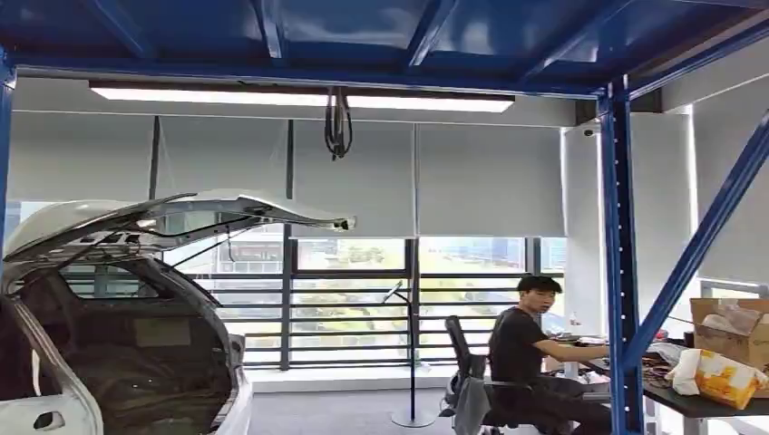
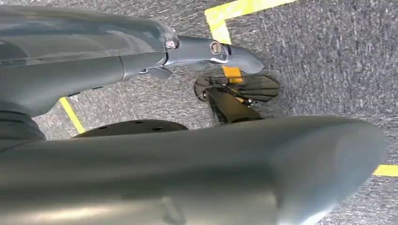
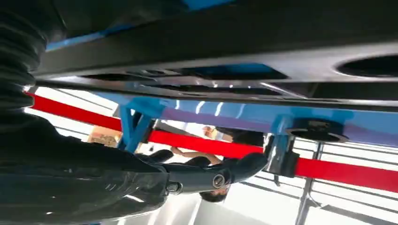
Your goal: Take the parts from the cabinet and place them on the table.
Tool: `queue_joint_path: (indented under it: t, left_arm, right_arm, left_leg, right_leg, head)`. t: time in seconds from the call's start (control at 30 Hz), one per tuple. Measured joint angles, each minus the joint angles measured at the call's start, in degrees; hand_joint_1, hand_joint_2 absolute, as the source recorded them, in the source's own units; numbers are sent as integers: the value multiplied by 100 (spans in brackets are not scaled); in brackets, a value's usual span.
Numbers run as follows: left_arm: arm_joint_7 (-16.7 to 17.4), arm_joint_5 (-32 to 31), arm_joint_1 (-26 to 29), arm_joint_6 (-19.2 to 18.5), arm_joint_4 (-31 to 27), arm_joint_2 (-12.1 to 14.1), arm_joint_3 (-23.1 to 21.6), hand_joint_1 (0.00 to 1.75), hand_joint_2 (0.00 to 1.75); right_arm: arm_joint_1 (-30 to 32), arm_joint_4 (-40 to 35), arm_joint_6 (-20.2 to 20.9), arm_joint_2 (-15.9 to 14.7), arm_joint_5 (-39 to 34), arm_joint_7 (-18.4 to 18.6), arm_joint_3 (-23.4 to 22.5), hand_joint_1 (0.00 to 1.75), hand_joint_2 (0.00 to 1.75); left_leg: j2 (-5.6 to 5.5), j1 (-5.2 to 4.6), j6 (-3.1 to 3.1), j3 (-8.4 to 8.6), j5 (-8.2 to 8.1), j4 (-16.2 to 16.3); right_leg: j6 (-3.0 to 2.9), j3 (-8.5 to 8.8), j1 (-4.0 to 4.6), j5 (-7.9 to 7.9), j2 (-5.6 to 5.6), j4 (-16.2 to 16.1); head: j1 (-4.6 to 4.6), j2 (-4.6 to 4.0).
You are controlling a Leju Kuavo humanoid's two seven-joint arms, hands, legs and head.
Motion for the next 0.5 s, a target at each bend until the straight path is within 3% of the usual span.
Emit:
queue_joint_path:
  t: [0.5]
  left_arm:
    - [-249,-129,20,188,0,24,-24,0,0]
  right_arm:
    - [407,-185,-457,-667,-31,-96,-459,175,175]
  left_leg:
    - [0,0,0,8,0,3]
  right_leg:
    - [0,11,0,0,-1,-1]
  head:
    - [0,0]
